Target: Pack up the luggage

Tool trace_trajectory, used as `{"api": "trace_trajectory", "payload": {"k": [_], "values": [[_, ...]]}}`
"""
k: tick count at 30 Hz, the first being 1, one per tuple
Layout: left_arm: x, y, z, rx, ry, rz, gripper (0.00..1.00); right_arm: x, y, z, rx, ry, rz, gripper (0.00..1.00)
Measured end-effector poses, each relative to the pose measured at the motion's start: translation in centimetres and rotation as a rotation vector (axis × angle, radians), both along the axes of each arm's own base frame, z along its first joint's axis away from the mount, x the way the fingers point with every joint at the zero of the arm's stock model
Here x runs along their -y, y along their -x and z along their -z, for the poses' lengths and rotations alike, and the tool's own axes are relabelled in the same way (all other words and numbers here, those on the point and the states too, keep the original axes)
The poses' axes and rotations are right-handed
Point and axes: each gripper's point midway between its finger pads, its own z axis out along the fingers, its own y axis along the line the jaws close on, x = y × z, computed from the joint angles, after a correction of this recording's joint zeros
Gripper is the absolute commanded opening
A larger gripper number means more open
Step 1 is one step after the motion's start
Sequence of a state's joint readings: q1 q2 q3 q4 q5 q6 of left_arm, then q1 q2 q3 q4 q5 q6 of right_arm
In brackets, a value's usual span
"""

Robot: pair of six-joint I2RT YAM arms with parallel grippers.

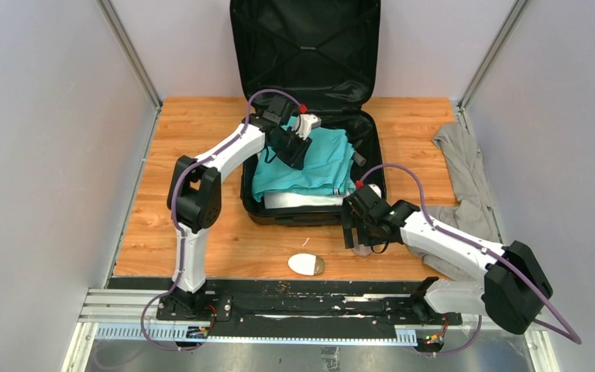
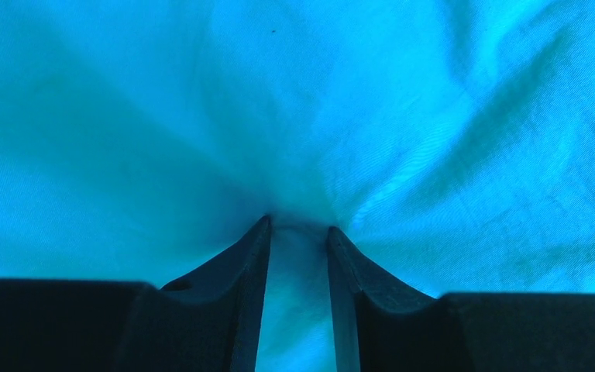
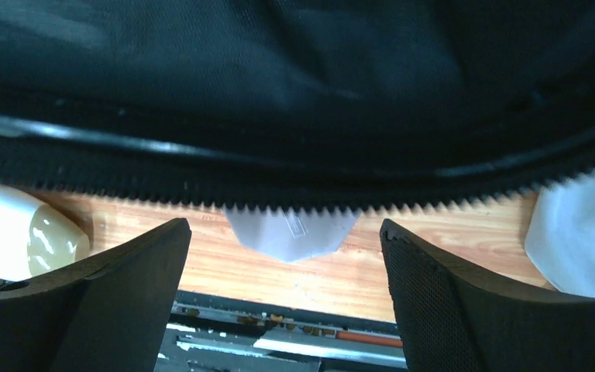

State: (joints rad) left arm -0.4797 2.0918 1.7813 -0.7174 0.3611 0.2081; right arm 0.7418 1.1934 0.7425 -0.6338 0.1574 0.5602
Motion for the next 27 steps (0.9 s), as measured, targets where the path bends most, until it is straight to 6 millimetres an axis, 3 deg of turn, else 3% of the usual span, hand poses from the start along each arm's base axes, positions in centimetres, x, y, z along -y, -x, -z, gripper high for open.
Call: {"api": "trace_trajectory", "payload": {"k": [2,4,9,13,16,18,20,24,27], "values": [[-0.2,0.1,-0.2,0.008,0.003,-0.001,0.41,-0.3,-0.3,0.7,0.003,-0.002,-0.002,0.93],[-0.7,0.1,-0.6,0.014,0.006,-0.008,0.52,-0.4,-0.5,1.4,0.000,0.001,-0.003,0.88],[-3.4,0.8,-2.7,0.002,0.000,-0.057,0.71,-0.3,-0.8,2.6,-0.006,0.029,0.010,0.59],[-5.9,0.9,-5.4,0.015,0.018,-0.111,0.82,-0.3,-1.0,2.5,0.008,0.019,0.026,0.30],[-7.8,0.8,-8.1,0.043,0.047,-0.150,0.87,-0.1,-0.8,1.8,0.010,0.020,0.016,0.25],[-8.9,0.6,-9.8,0.068,0.068,-0.172,0.89,-0.1,-0.8,-0.1,0.026,0.010,0.010,0.25],[-9.7,0.5,-11.0,0.090,0.083,-0.189,0.91,-0.9,-2.0,-4.0,0.085,-0.031,0.003,0.25],[-11.2,0.4,-12.4,0.116,0.099,-0.219,1.00,-2.3,-6.2,-14.3,0.278,-0.172,0.021,0.25],[-12.2,0.1,-12.6,0.119,0.101,-0.241,1.00,-1.3,-9.9,-18.6,0.368,-0.190,0.079,0.25]]}}
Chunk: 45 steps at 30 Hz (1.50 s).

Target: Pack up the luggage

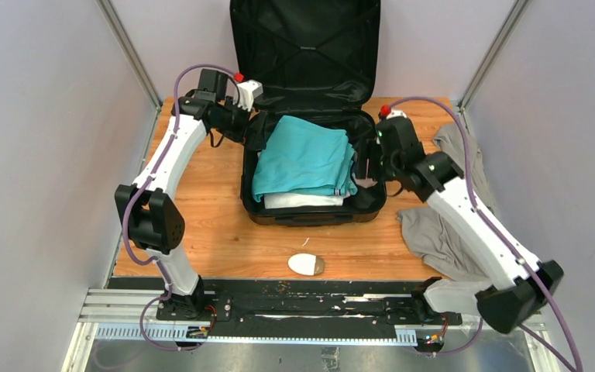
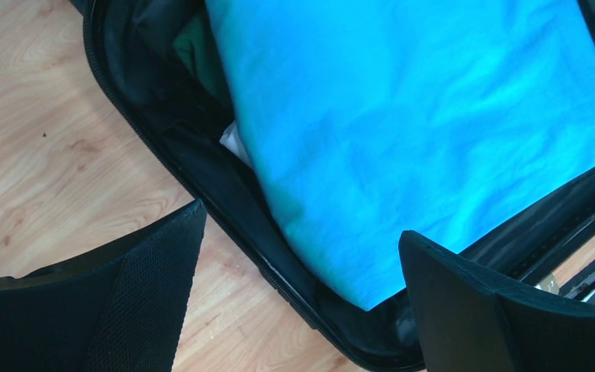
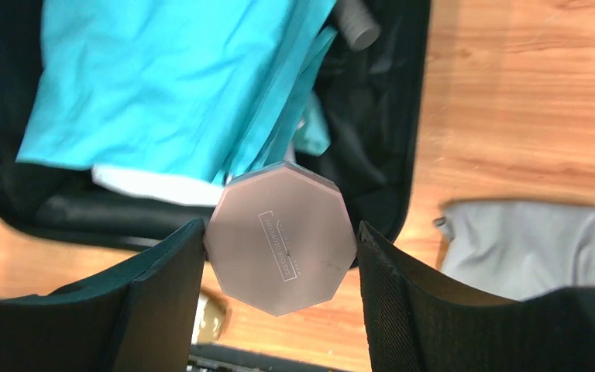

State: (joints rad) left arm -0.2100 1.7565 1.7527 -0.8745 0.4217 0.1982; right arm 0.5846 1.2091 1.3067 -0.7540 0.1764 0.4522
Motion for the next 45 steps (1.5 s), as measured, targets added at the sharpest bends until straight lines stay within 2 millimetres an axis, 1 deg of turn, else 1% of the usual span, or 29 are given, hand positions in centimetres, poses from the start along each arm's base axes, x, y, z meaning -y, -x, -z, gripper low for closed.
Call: {"api": "trace_trajectory", "payload": {"k": [1,3,5,7,8,9,11,12,14,16,17,20,23,25,27,29,31,32,34,36,39,41,42,45], "values": [[-0.2,0.0,0.1,-0.003,-0.001,-0.005,1.00,0.3,-1.1,-0.4,0.004,0.008,0.017,0.24],[-0.7,0.1,0.7,-0.018,-0.004,-0.013,1.00,0.6,-3.1,0.1,-0.015,0.040,0.038,0.24],[-1.2,0.3,1.5,-0.040,-0.012,-0.022,1.00,0.6,-4.9,2.4,-0.069,0.085,0.047,0.24],[-1.6,0.7,2.4,-0.062,-0.021,-0.029,1.00,0.6,-6.1,5.9,-0.157,0.142,0.047,0.25],[-1.9,0.8,2.7,-0.072,-0.026,-0.033,1.00,0.6,-6.3,7.3,-0.191,0.165,0.046,0.27],[-2.2,1.0,3.0,-0.082,-0.028,-0.039,1.00,0.7,-6.5,9.0,-0.235,0.193,0.045,0.34],[-3.0,1.1,3.1,-0.091,-0.030,-0.055,1.00,0.8,-6.6,11.0,-0.288,0.224,0.044,0.52],[-3.4,1.1,3.1,-0.091,-0.031,-0.063,1.00,0.9,-6.5,11.6,-0.304,0.235,0.045,0.61],[-4.1,1.0,2.7,-0.082,-0.029,-0.081,1.00,1.1,-6.4,12.1,-0.318,0.246,0.047,0.77],[-4.6,1.0,2.3,-0.072,-0.028,-0.092,1.00,1.1,-6.5,12.1,-0.317,0.246,0.047,0.89],[-4.7,1.0,2.1,-0.066,-0.027,-0.094,1.00,1.1,-6.5,12.1,-0.316,0.245,0.047,0.93],[-4.8,1.1,1.6,-0.052,-0.027,-0.091,1.00,1.1,-6.4,11.7,-0.308,0.241,0.045,0.95],[-4.8,1.2,1.4,-0.043,-0.029,-0.087,1.00,1.1,-5.7,10.4,-0.280,0.223,0.037,0.96],[-4.8,1.2,1.4,-0.042,-0.030,-0.086,1.00,1.0,-5.0,9.0,-0.251,0.210,0.025,0.96],[-4.9,1.2,1.3,-0.039,-0.030,-0.088,1.00,0.1,-3.6,7.3,-0.196,0.196,-0.013,0.97],[-5.1,1.2,1.3,-0.039,-0.031,-0.091,1.00,-1.8,-0.9,6.0,-0.142,0.178,-0.105,0.97],[-5.4,1.1,1.3,-0.039,-0.031,-0.098,1.00,-5.0,2.8,5.3,-0.088,0.160,-0.259,0.98],[-5.6,1.1,1.3,-0.039,-0.031,-0.103,1.00,-6.5,4.7,5.4,-0.075,0.154,-0.337,0.98],[-5.9,1.0,1.3,-0.040,-0.031,-0.112,1.00,-9.1,8.3,6.5,-0.065,0.162,-0.484,0.99],[-6.3,0.9,1.3,-0.039,-0.030,-0.120,1.00,-11.0,11.5,8.5,-0.077,0.189,-0.608,1.00],[-6.5,0.9,1.1,-0.036,-0.030,-0.126,1.00,-12.5,14.6,11.7,-0.110,0.235,-0.734,1.00],[-6.5,1.0,0.8,-0.028,-0.029,-0.127,1.00,-13.2,15.7,13.8,-0.131,0.265,-0.791,1.00],[-6.5,1.1,0.7,-0.024,-0.029,-0.127,1.00,-13.5,15.8,14.5,-0.137,0.276,-0.807,1.00],[-6.6,1.4,0.1,-0.008,-0.029,-0.130,1.00,-14.4,15.6,16.2,-0.137,0.298,-0.837,1.00]]}}
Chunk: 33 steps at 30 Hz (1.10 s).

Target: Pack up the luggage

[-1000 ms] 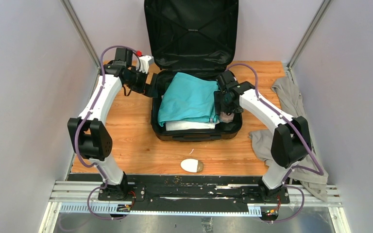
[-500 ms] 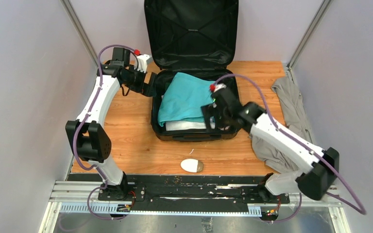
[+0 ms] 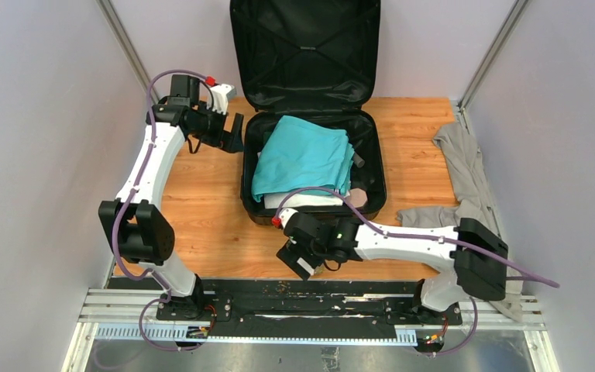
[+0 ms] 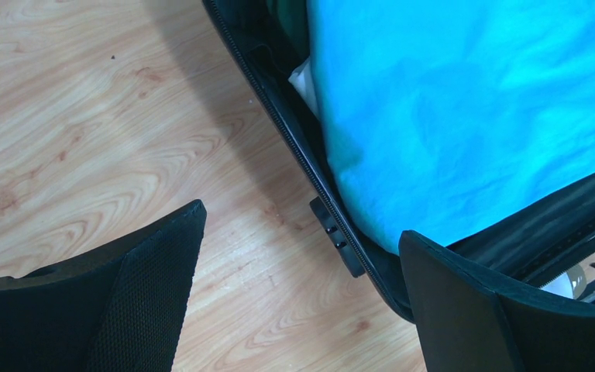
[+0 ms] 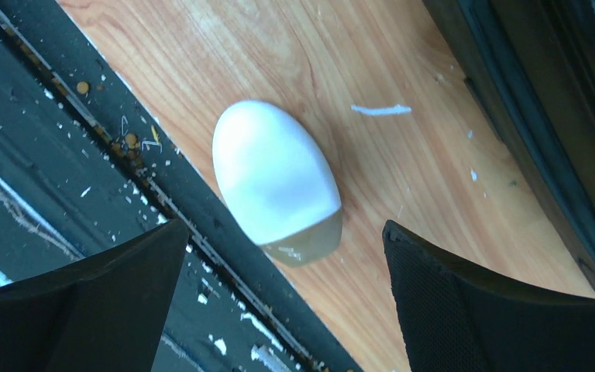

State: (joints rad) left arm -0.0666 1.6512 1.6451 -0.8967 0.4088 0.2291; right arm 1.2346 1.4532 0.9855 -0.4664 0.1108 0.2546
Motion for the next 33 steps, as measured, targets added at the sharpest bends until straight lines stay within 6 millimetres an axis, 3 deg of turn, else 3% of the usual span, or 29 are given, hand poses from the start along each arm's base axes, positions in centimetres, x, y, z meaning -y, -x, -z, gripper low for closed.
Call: {"api": "trace_trajectory", "payload": {"k": [6,10,14,23,30,33], "values": [[-0.2,0.2,-0.7,0.019,-0.005,-0.006,1.00,-1.7,-0.8,2.5,0.025,0.023,-0.059,0.96],[-0.2,0.3,-0.8,0.021,-0.006,-0.007,1.00,-1.9,-1.2,4.7,0.016,0.067,-0.077,0.92],[-0.2,0.4,-0.7,0.016,-0.009,-0.009,1.00,-1.8,-1.3,5.5,0.003,0.069,-0.079,0.84],[-0.3,0.3,-1.1,0.021,-0.011,-0.011,1.00,-1.6,-1.3,6.2,-0.027,0.049,-0.067,0.50],[-0.6,0.2,-1.4,0.027,-0.011,-0.021,1.00,-1.2,-1.4,6.0,-0.019,0.048,-0.052,0.07],[-0.7,0.2,-1.4,0.026,-0.010,-0.024,1.00,-0.3,-1.6,4.8,-0.005,0.057,-0.035,0.05]]}}
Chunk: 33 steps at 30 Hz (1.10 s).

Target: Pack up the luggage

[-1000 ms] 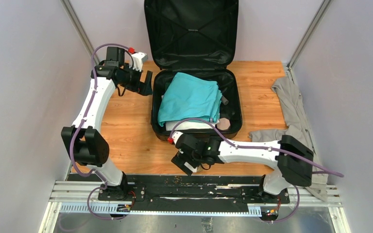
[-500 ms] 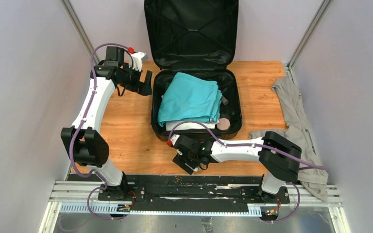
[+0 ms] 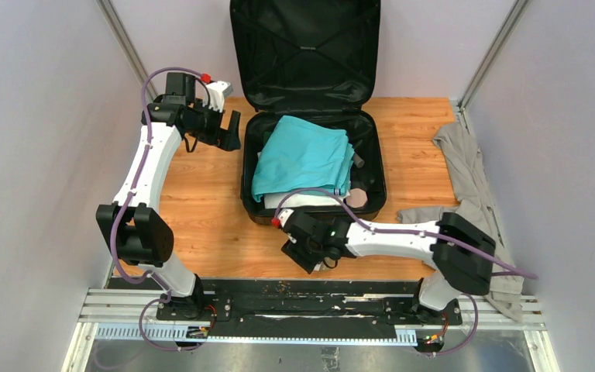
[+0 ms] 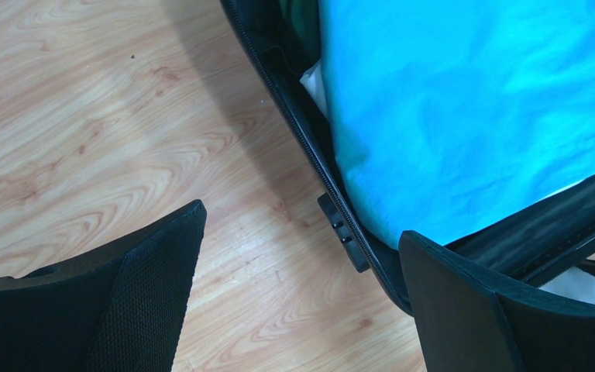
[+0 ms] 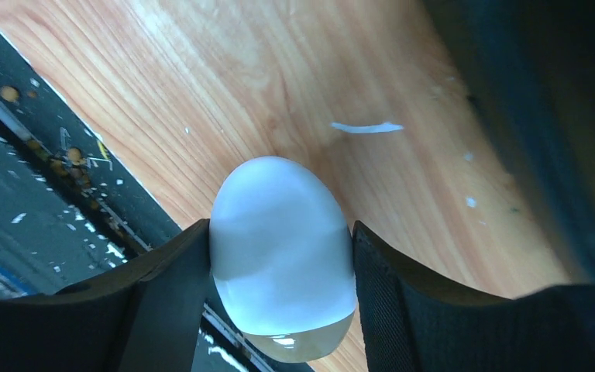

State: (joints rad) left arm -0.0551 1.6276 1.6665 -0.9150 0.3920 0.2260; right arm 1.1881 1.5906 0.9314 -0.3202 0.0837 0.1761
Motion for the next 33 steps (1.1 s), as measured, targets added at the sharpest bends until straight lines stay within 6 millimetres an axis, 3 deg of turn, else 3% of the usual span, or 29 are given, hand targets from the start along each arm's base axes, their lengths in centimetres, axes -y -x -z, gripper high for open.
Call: {"api": "trace_trajectory", "payload": {"k": [3,7,9,11,13,15,16,19,20,23,25,28,30,33], "values": [[-0.1,-0.1,-0.1,0.002,0.001,-0.005,1.00,0.0,-1.2,-3.7,0.034,-0.042,0.033,0.05],[-0.4,-0.2,-0.4,0.009,0.002,-0.013,1.00,-0.3,-5.6,-12.0,0.122,-0.223,0.143,0.13],[-0.6,-0.3,-0.4,0.008,0.002,-0.018,1.00,1.2,-9.6,-16.9,0.190,-0.332,0.259,0.15],[-0.7,-0.3,-0.2,0.004,0.003,-0.020,1.00,3.9,-14.0,-20.4,0.258,-0.391,0.396,0.14],[-0.7,-0.5,0.2,-0.006,0.005,-0.019,1.00,6.6,-17.9,-22.0,0.303,-0.410,0.515,0.13],[-0.6,-0.6,0.7,-0.020,0.008,-0.016,1.00,8.9,-22.1,-21.4,0.314,-0.385,0.623,0.13],[-0.6,-0.6,0.9,-0.026,0.008,-0.016,1.00,10.0,-23.1,-21.0,0.316,-0.372,0.658,0.13],[-0.6,-0.7,1.2,-0.034,0.007,-0.016,1.00,12.6,-26.2,-15.4,0.238,-0.261,0.748,0.18],[-0.6,-0.7,1.2,-0.035,0.008,-0.015,1.00,13.0,-26.7,-13.7,0.210,-0.230,0.762,0.27],[-0.6,-0.7,1.2,-0.035,0.009,-0.014,1.00,14.2,-27.3,-8.8,0.123,-0.138,0.794,0.69],[-0.6,-0.7,1.3,-0.038,0.008,-0.013,1.00,14.3,-27.3,-7.4,0.090,-0.108,0.800,0.81],[-0.7,-0.6,1.7,-0.046,0.009,-0.009,1.00,14.4,-27.8,-8.1,0.085,-0.111,0.802,0.87],[-0.8,-0.4,2.1,-0.058,0.013,-0.010,1.00,14.2,-29.1,-10.4,0.121,-0.166,0.799,0.89],[-1.4,-0.2,2.6,-0.075,0.020,-0.017,1.00,14.0,-32.0,-15.4,0.188,-0.291,0.791,0.89]]}}
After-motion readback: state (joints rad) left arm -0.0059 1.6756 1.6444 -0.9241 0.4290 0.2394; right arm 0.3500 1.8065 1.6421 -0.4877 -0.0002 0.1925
